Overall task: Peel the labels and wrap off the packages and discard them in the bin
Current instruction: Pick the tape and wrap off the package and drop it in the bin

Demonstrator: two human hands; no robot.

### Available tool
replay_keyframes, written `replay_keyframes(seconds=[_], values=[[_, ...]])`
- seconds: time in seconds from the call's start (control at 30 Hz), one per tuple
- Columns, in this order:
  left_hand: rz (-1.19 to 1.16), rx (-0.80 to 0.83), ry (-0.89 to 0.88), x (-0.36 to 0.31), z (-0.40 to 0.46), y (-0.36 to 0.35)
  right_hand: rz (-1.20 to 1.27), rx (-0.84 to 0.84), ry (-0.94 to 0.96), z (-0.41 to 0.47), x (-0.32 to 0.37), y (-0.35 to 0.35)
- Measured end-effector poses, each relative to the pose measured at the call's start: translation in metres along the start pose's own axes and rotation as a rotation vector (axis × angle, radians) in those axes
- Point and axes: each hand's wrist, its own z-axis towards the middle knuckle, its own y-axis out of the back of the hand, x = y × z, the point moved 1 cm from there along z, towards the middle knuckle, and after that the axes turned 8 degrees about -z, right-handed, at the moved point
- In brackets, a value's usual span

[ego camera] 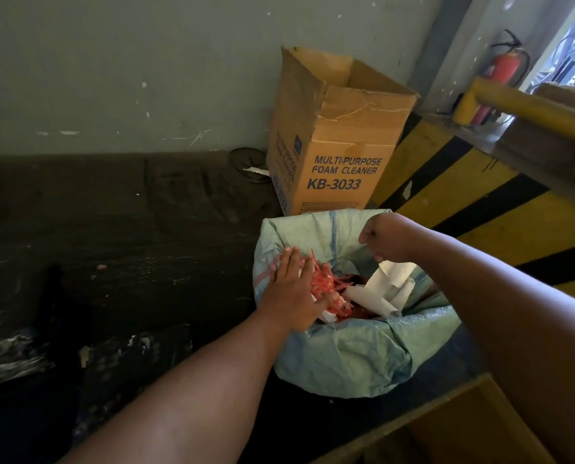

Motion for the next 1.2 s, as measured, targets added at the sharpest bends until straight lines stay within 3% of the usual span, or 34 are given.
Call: replay_keyframes(seconds=[0.33, 0.47, 0.67, 0.9, 1.0, 1.2], values=[[-0.013, 0.000, -0.001, -0.001, -0.002, 0.000, 0.085, 0.031, 0.002, 0.006, -0.001, -0.009], [-0.023, 0.012, 0.002, -0.001, -0.002, 0.001, 0.007, 0.062, 0.023, -0.004, 0.000, -0.010], [-0.010, 0.020, 0.015, -0.003, -0.004, 0.002, -0.077, -0.164, -0.015, -0.012, -0.005, -0.009], [0.001, 0.050, 0.034, -0.004, -0.004, 0.005, -0.069, -0.104, -0.029, -0.014, -0.005, -0.014], [0.011, 0.055, 0.040, -0.005, -0.004, 0.005, 0.074, -0.038, -0.062, -0.016, -0.006, -0.016], [0.001, 0.062, 0.039, -0.003, -0.003, 0.005, -0.035, -0.047, -0.070, -0.011, -0.006, -0.022]])
